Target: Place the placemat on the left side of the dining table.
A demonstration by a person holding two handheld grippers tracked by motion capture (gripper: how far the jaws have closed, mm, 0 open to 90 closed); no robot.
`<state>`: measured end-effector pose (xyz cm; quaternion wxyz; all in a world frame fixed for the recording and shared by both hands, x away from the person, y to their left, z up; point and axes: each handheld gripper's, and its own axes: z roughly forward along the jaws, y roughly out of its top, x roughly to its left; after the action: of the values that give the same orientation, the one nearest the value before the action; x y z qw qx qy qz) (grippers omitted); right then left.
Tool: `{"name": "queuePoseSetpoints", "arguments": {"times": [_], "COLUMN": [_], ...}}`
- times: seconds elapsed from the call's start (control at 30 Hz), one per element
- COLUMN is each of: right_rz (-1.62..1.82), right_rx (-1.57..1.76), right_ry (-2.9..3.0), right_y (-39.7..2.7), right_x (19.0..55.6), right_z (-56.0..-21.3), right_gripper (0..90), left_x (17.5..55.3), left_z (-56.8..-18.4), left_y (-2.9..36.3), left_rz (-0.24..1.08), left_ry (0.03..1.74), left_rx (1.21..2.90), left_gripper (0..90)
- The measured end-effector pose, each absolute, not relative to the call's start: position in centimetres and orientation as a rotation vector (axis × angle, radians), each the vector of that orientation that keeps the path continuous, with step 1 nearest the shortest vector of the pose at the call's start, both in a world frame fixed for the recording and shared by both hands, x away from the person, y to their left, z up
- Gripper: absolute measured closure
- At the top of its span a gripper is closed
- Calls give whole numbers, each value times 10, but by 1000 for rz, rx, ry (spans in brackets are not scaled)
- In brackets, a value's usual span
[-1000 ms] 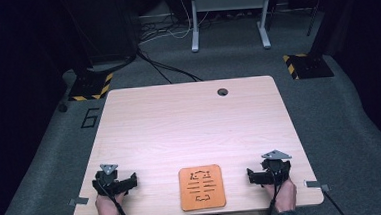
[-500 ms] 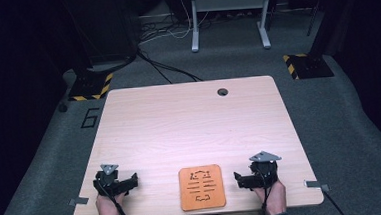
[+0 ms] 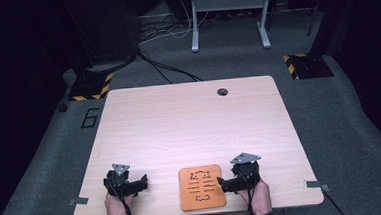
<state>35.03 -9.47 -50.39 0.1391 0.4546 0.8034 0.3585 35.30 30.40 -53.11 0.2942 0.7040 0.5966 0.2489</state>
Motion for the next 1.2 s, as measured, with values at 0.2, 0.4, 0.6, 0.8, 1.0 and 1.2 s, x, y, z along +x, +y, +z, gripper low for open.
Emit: {"name": "queuePoseSetpoints", "arguments": {"times": [0.2,0.4,0.6,0.8,1.0,1.2], "right_rz": [1020,987,968,962,963,964], "right_rx": [1283,1271,1253,1243,1233,1236], "right_ry": [2376,2407,2397,2393,2401,2404], "right_y": [-76,-65,-63,-58,-57,-58], "right_x": [354,357,358,360,359,360], "right_z": [-508,-514,-515,-515,-515,-516], "right_gripper": [18,20,21,22,22,20], "left_x": [353,354,354,354,354,354], "left_z": [-531,-531,-531,-531,-531,-531], "left_y": [304,304,304,304,304,304], "left_rz": [664,664,663,663,665,664], "left_ry": [1582,1581,1583,1580,1581,1580], "left_rx": [1878,1880,1879,1880,1879,1880], "left_gripper": [0,0,0,0,0,0]}}
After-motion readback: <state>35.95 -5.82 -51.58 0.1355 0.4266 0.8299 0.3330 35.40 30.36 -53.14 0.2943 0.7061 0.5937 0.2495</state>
